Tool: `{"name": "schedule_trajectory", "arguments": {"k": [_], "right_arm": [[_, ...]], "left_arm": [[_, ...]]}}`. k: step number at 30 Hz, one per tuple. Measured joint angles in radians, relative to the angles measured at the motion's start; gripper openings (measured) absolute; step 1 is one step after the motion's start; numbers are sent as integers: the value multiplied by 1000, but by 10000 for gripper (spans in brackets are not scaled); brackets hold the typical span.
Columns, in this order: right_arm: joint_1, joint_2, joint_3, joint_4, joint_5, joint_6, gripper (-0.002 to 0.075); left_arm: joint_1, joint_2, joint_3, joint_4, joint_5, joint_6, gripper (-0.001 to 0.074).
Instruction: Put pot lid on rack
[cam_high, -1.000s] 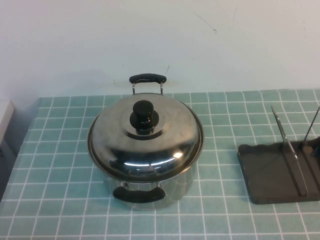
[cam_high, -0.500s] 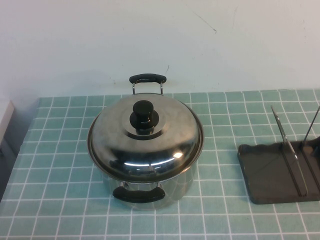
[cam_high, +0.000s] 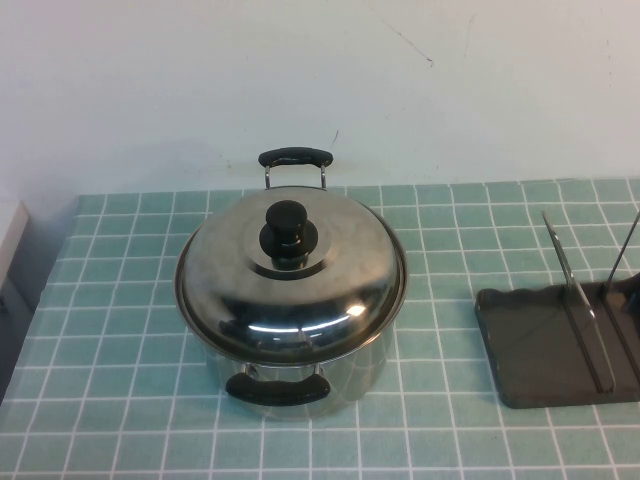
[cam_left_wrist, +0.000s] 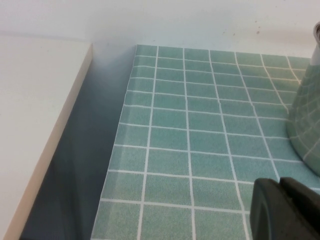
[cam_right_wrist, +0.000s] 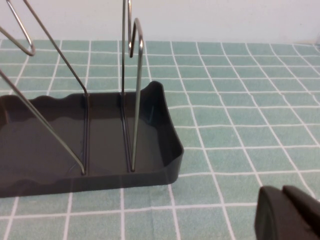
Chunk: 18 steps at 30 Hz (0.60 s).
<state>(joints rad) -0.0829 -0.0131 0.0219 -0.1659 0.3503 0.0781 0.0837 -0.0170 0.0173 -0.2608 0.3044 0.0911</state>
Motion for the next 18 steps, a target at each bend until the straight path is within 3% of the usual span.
{"name": "schedule_trajectory", "arguments": {"k": [9,14,18], "right_arm": [[0,0,0,0,0,0,-2],[0,0,0,59,0,0,-2],[0,0,0,143,0,0,-2]], "left_arm": [[0,0,3,-207,-26,5,-4],[0,0,3,-683,-84,-31,-4],[0,0,3,-920,-180,-12,-4]]}}
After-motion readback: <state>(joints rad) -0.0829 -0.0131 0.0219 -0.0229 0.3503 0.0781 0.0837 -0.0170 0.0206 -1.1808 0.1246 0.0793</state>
